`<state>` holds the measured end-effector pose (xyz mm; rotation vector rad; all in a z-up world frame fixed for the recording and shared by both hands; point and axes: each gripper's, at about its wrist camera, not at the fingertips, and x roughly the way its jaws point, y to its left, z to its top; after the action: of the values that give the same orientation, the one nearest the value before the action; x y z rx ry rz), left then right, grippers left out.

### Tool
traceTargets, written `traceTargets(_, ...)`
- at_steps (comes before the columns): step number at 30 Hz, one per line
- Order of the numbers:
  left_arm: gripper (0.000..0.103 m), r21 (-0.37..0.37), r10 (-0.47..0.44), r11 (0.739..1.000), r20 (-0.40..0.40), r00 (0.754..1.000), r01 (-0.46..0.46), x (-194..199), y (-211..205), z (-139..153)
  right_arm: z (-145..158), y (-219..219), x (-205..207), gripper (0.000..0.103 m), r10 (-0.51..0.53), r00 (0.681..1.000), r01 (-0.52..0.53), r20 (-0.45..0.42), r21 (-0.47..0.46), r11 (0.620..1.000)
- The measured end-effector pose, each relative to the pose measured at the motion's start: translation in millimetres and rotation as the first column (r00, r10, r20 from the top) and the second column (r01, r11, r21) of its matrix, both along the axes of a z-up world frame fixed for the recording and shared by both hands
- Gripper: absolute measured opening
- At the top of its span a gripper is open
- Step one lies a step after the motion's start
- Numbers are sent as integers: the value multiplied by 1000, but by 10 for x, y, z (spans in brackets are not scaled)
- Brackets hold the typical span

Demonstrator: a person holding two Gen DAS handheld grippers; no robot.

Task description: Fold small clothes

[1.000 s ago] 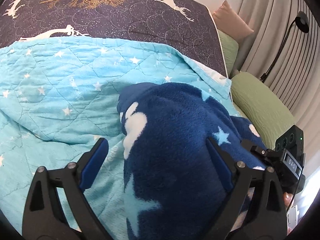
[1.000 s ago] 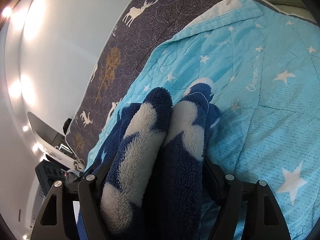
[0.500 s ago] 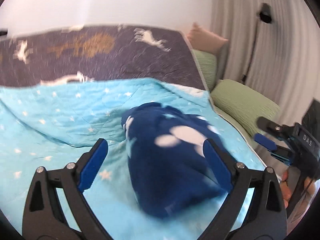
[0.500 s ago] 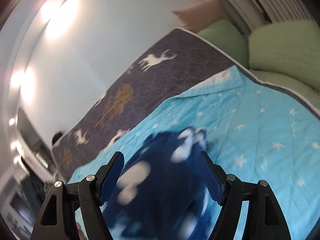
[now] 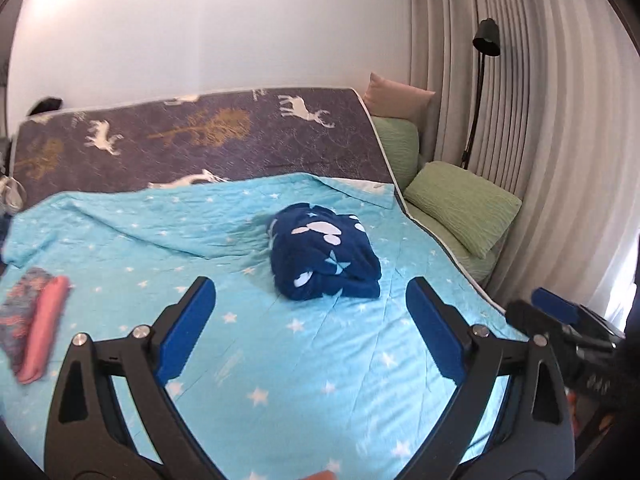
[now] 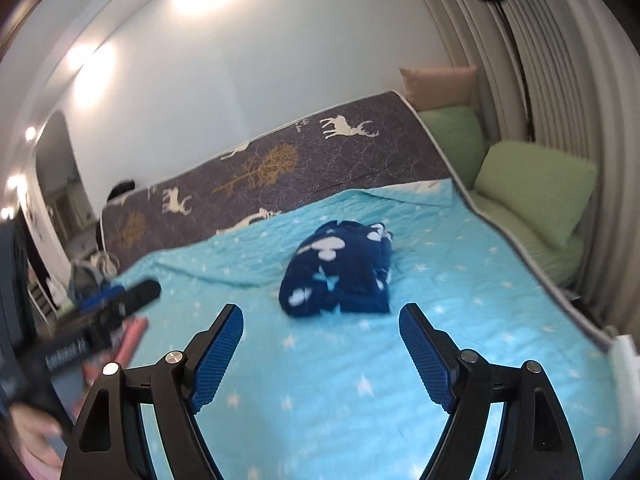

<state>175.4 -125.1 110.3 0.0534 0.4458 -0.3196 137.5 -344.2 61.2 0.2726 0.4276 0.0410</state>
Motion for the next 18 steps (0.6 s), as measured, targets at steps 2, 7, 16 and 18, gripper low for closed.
traceTargets(2, 96, 21, -4, 1000, 12, 1000, 4, -254, 3, 61, 50, 79, -311, 83, -3, 1000, 3, 4, -36, 999)
traceTargets(7, 96, 19, 10, 1000, 21, 1000, -11, -775, 57, 121, 169, 236, -913, 85, -21, 999, 24, 34, -86, 996)
traceTargets(16, 97, 65, 9, 998, 58, 998, -13, -1395, 50, -7, 124, 331, -1514, 90, -64, 997, 67, 35, -95, 993)
traceTargets(18, 97, 72, 5, 997, 51, 999, -8, -1462, 46, -50, 99, 354, -1594, 90, -83, 996, 86, 32, -108, 990)
